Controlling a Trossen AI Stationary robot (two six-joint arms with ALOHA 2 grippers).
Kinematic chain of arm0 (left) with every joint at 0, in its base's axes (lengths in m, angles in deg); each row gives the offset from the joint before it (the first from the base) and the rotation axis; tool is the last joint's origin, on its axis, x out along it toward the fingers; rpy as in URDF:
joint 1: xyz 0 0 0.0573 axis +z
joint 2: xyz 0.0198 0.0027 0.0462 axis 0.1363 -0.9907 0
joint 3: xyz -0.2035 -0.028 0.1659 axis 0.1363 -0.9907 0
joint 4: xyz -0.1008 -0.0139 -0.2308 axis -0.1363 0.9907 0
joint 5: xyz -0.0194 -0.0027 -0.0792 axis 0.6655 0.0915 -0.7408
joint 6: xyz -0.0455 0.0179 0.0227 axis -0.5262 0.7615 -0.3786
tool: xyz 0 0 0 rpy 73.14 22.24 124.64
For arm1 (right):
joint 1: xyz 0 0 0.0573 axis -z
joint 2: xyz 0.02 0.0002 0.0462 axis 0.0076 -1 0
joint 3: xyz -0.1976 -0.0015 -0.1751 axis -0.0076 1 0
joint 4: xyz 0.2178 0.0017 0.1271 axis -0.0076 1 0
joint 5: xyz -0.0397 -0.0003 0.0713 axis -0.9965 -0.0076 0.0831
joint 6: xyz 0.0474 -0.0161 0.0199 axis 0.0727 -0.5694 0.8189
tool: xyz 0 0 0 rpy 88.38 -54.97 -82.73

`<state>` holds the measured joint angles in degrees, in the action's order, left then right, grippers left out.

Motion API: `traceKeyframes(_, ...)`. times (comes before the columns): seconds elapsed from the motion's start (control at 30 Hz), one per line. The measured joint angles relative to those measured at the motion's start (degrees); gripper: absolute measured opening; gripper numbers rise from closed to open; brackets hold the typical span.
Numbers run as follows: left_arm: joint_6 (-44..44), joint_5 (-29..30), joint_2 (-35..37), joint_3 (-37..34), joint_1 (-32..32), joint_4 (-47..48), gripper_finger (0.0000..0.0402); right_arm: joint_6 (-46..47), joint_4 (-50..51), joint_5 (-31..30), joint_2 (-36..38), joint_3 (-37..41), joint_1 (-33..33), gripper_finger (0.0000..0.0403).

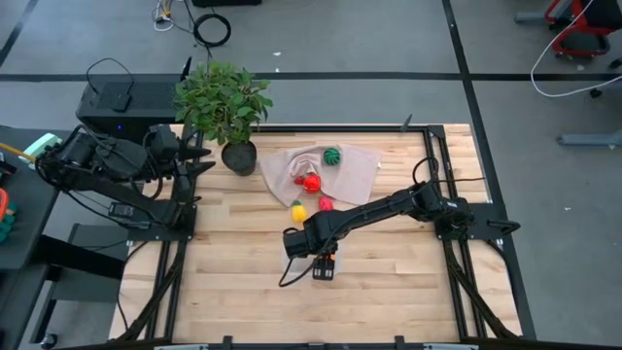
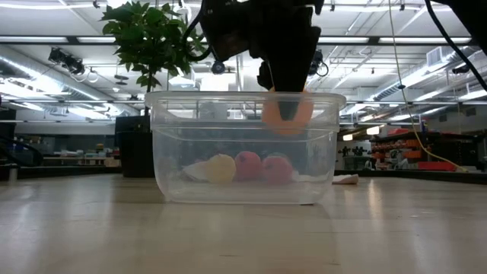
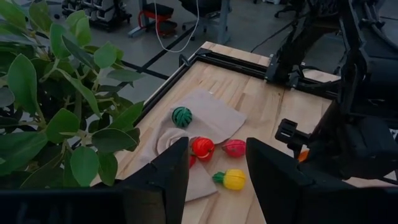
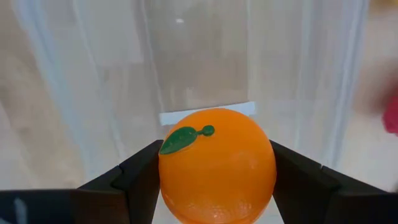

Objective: Pick and placing Produce into tupperware
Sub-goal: Put the orange into the transparent bin

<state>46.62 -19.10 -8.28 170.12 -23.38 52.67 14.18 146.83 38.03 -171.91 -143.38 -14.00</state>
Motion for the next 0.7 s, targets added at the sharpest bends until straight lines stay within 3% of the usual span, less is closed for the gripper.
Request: traceKeyframes(0.7, -0.04, -0.10, -0.01, 0.00, 0.00, -0.02, 0.0167, -0.69, -1.55, 2.75, 0.02, 0.00, 0.04, 0.0277)
